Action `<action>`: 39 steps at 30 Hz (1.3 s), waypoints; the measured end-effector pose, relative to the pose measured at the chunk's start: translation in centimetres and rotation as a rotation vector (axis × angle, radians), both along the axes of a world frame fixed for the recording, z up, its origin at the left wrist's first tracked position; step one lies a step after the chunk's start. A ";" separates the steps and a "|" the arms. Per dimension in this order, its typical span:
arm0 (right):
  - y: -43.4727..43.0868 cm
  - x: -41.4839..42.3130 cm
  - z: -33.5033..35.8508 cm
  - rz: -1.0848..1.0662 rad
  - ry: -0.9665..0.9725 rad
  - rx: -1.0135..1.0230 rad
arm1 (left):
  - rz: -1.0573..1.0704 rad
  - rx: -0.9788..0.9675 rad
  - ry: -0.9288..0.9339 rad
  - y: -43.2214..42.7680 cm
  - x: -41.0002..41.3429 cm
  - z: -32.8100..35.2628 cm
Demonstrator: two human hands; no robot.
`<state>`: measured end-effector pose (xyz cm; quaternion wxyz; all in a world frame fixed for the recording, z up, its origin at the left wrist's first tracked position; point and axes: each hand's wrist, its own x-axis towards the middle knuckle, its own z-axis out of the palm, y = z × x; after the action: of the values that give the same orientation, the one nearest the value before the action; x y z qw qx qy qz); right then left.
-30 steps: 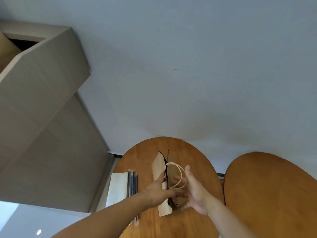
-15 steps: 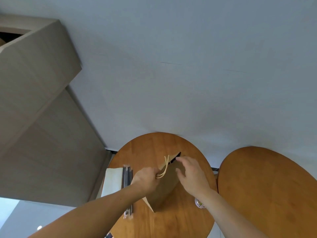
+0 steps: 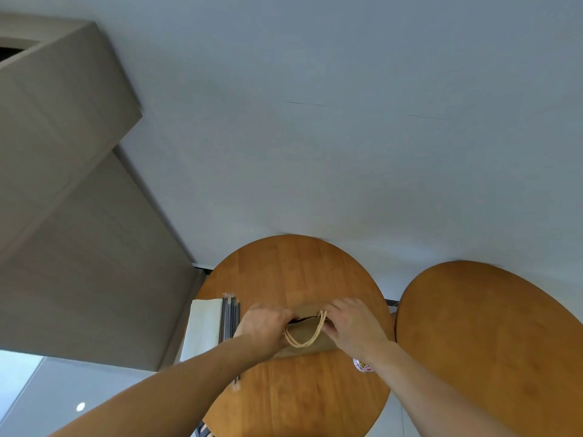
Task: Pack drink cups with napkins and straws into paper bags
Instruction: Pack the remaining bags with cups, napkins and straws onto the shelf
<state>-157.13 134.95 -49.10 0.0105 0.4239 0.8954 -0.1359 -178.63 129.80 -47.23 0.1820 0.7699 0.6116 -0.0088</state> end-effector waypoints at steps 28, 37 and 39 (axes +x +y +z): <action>-0.8 8.6 -8.0 -0.596 -0.119 -0.343 | 0.111 0.072 -0.152 5.7 -1.3 -0.9; -1.2 8.8 -12.6 -0.568 -0.325 -0.425 | -0.063 0.238 -0.194 6.6 -1.9 -0.2; -1.1 8.6 -13.2 -0.594 -0.323 -0.418 | -0.053 0.253 -0.203 6.4 -1.8 -0.2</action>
<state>-148.53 133.80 -62.33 0.1977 0.6691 0.6736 -0.2438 -180.47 136.20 -47.46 0.1443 0.7995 0.5657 0.1414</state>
